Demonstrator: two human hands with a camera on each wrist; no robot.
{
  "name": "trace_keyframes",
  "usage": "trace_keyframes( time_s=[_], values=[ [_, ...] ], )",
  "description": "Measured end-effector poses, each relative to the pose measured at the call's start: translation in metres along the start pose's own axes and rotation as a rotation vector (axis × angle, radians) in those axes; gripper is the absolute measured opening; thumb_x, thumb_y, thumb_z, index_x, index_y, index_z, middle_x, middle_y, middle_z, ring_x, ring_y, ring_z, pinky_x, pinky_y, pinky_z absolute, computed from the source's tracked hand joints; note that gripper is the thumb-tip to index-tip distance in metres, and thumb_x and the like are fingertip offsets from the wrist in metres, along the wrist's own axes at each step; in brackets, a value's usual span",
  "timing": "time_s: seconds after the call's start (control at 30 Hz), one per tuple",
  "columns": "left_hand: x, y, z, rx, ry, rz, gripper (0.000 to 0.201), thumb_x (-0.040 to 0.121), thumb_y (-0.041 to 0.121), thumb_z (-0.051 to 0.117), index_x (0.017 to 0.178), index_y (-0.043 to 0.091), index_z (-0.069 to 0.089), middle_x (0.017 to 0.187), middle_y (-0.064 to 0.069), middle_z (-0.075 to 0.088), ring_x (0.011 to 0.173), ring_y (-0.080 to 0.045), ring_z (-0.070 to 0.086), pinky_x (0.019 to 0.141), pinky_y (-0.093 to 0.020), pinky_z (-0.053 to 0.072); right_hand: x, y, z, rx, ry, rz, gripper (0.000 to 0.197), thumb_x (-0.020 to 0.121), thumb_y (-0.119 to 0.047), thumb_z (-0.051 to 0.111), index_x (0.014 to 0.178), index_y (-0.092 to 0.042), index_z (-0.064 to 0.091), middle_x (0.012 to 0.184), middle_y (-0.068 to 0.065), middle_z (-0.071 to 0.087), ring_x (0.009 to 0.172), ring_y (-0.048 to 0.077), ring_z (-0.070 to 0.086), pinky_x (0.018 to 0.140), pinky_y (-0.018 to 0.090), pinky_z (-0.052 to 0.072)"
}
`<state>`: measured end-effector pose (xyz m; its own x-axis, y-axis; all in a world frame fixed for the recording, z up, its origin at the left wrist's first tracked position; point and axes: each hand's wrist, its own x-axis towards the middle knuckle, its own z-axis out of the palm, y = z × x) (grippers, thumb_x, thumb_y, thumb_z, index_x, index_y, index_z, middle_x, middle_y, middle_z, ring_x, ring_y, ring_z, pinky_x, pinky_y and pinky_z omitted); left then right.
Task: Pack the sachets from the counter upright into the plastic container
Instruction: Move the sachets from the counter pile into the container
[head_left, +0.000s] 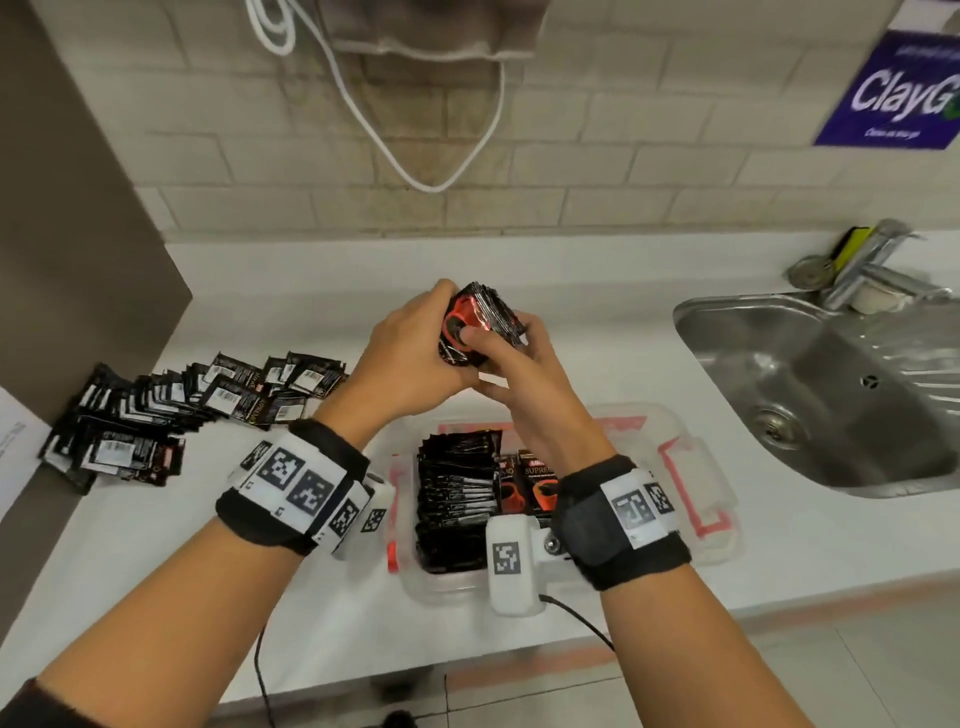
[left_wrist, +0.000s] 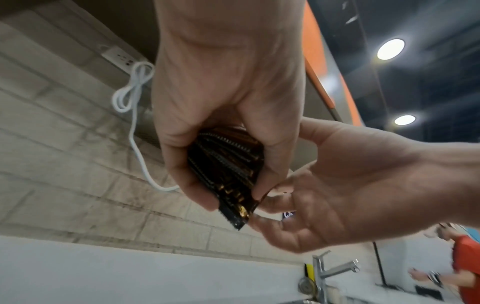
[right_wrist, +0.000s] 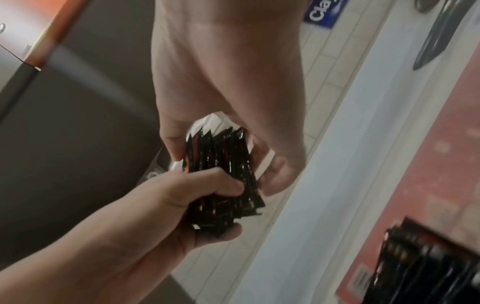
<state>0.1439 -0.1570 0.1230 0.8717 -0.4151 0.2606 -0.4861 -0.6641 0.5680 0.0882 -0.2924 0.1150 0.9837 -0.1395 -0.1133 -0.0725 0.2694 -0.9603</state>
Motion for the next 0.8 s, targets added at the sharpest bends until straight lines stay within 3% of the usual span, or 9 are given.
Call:
trace_keyframes(
  time_s=[0.1,0.23,0.37,0.47,0.6,0.7,0.8],
  values=[
    [0.006,0.014,0.010,0.072,-0.107,0.106,0.060,0.069,0.047,0.085,0.109,0.026,0.046,0.097,0.008,0.059,0.085,-0.016,0.056,0.067,-0.029,0.046,-0.004,-0.002,-0.026,-0.013,0.011,-0.038,0.060,0.083,-0.011,0.080,0.129,-0.025,0.046,0.124,0.012,0.060,0.109,0.026,0.069,0.087,0.043,0.060],
    [0.011,0.030,0.031,0.130,-0.272,0.168,0.062,0.071,0.045,0.083,0.111,0.021,0.041,0.100,0.002,0.056,0.088,-0.020,0.055,0.068,-0.033,0.043,-0.008,0.003,-0.058,-0.087,-0.037,0.016,0.055,0.082,0.002,0.076,0.126,-0.016,0.048,0.120,0.013,0.061,0.106,0.025,0.069,0.085,0.041,0.061],
    [0.014,0.038,0.047,0.049,-0.594,0.120,0.073,0.072,0.042,0.084,0.125,0.018,0.039,0.112,-0.001,0.049,0.101,-0.019,0.051,0.083,-0.035,0.049,-0.014,0.014,-0.084,-0.048,0.003,0.102,0.050,0.081,0.014,0.069,0.121,-0.008,0.048,0.107,0.017,0.066,0.091,0.026,0.072,0.078,0.037,0.061],
    [0.020,0.043,0.048,-0.080,-0.777,0.007,0.058,0.088,0.034,0.066,0.136,0.019,0.036,0.116,-0.007,0.055,0.100,-0.023,0.057,0.087,-0.042,0.053,-0.019,0.022,-0.096,-0.054,0.013,0.141,0.053,0.081,0.015,0.068,0.125,-0.005,0.046,0.110,0.021,0.065,0.093,0.027,0.071,0.079,0.035,0.061],
    [0.025,0.047,0.057,0.017,-0.841,0.040,0.039,0.102,0.027,0.048,0.137,0.016,0.036,0.111,-0.011,0.063,0.100,-0.028,0.063,0.089,-0.048,0.054,-0.020,0.031,-0.105,-0.095,0.060,0.170,0.054,0.081,0.015,0.068,0.126,-0.005,0.046,0.105,0.014,0.065,0.093,0.023,0.069,0.086,0.037,0.060],
    [0.027,0.048,0.063,0.099,-0.861,0.111,0.035,0.100,0.027,0.052,0.131,0.013,0.041,0.112,-0.011,0.060,0.102,-0.028,0.059,0.090,-0.049,0.052,-0.017,0.037,-0.107,-0.139,0.107,0.191,0.062,0.078,0.016,0.069,0.130,-0.005,0.041,0.110,0.015,0.063,0.099,0.025,0.066,0.092,0.041,0.058],
    [0.028,0.047,0.067,0.170,-0.864,0.149,0.046,0.095,0.032,0.063,0.132,0.013,0.041,0.102,-0.006,0.063,0.089,-0.023,0.062,0.078,-0.041,0.055,-0.014,0.040,-0.111,-0.207,0.104,0.236,0.056,0.074,0.017,0.071,0.118,-0.006,0.045,0.108,0.016,0.063,0.097,0.023,0.068,0.083,0.034,0.060]
  ],
)
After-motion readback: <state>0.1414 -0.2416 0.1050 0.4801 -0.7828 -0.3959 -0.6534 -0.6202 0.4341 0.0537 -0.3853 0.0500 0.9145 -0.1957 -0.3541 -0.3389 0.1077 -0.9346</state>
